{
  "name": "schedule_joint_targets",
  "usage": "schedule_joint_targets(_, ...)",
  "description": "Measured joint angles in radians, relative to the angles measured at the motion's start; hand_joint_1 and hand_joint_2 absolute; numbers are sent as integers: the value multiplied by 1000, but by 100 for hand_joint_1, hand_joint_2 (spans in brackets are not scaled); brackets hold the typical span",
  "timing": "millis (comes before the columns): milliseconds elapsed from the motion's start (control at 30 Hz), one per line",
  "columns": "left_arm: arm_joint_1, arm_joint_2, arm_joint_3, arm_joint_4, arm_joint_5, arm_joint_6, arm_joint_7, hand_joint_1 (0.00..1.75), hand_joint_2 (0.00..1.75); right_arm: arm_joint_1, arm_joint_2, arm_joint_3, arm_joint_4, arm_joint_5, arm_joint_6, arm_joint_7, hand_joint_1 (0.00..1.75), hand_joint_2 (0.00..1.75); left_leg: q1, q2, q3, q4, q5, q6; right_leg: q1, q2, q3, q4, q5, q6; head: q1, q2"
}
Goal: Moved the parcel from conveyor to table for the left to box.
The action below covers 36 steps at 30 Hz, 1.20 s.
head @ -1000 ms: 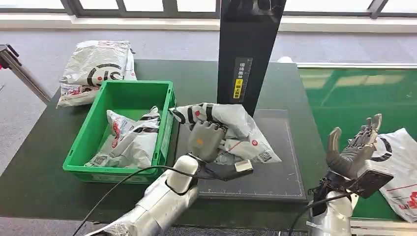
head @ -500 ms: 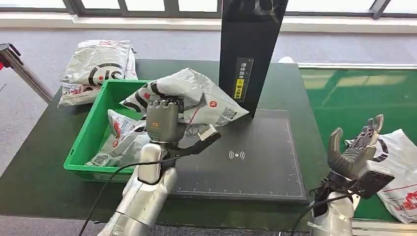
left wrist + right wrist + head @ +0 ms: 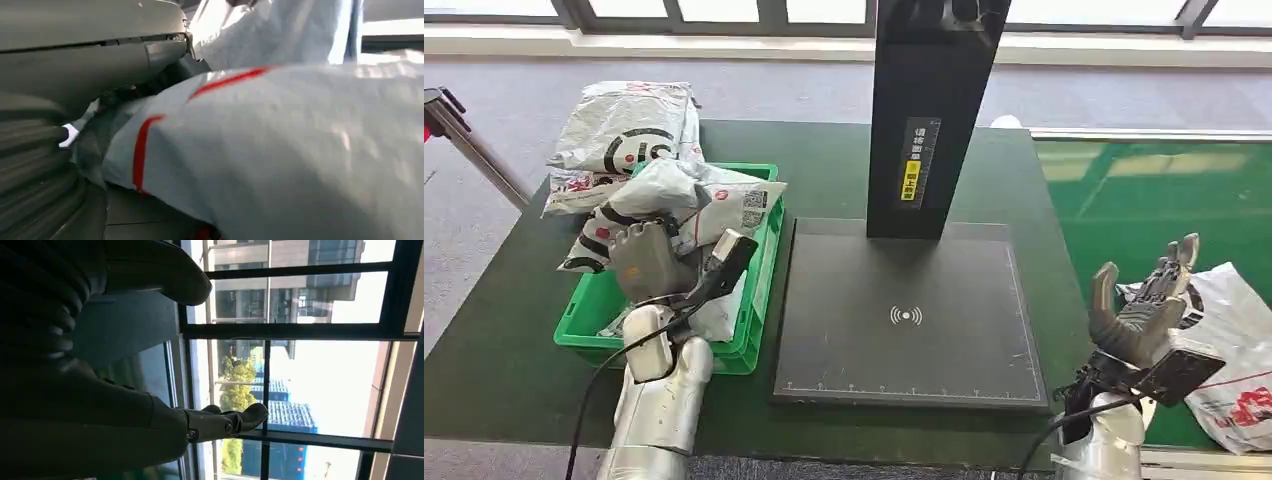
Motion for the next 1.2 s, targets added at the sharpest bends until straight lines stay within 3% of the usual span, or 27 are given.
schedule_joint_targets(67, -3, 1, 21, 18, 7, 0, 10, 0, 175, 0, 0, 1, 3, 5, 0, 0, 0, 175, 0, 0, 0, 0, 0, 0, 0, 0, 0, 0, 0, 0, 0, 0)
schedule_joint_targets(100, -4, 2, 31, 29, 16, 0, 3, 0, 0, 0, -1, 2, 5, 8, -3, 0, 0, 175, 0, 0, 0, 0, 0, 0, 0, 0, 0, 0, 0, 0, 0, 0)
schedule_joint_targets(433, -31, -1, 190, 109, 58, 0, -83, 0, 0, -10, -18, 54, 34, 14, -39, 0, 0, 175, 0, 0, 0, 0, 0, 0, 0, 0, -1, 0, 0, 0, 0, 0)
schedule_joint_targets(900, -32, -13, 247, 87, 73, 0, -146, 0, 0, -19, -23, 61, 61, 19, -43, 0, 0, 175, 0, 0, 0, 0, 0, 0, 0, 0, 0, 0, 0, 0, 0, 0)
schedule_joint_targets(1200, -3, -19, 256, -95, 315, 0, -339, 0, 0, -28, -25, 68, 84, 53, -103, 0, 0, 175, 0, 0, -1, 0, 0, 0, 0, 0, -1, 0, 0, 0, 0, 0)
